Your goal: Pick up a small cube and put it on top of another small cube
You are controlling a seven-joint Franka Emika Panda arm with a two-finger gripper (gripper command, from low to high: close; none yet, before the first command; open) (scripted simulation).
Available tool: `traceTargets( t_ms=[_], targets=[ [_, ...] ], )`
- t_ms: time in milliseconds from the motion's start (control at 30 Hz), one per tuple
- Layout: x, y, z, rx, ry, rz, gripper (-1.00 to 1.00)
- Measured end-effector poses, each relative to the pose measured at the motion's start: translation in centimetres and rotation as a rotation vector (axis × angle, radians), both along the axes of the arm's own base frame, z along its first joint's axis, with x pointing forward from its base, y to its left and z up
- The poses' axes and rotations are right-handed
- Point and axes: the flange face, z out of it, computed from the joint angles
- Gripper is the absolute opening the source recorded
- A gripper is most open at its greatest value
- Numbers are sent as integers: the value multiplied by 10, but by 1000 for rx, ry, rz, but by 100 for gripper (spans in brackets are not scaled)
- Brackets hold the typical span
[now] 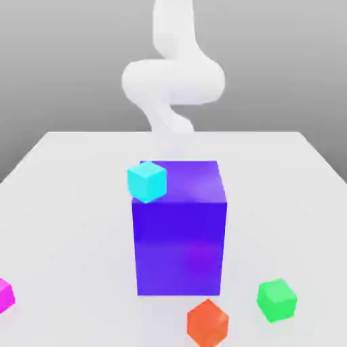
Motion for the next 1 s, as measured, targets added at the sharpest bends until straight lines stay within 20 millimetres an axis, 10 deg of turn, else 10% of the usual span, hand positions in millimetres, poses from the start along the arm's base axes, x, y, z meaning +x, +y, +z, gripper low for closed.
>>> traceTargets(
  t_ms=[267, 500, 1000],
  targets=[
    [79, -84, -117, 96, 201, -85, 0],
    [107, -159, -234, 156, 363, -191, 0],
    [33, -310, -478, 178, 702, -474, 0]
  ],
)
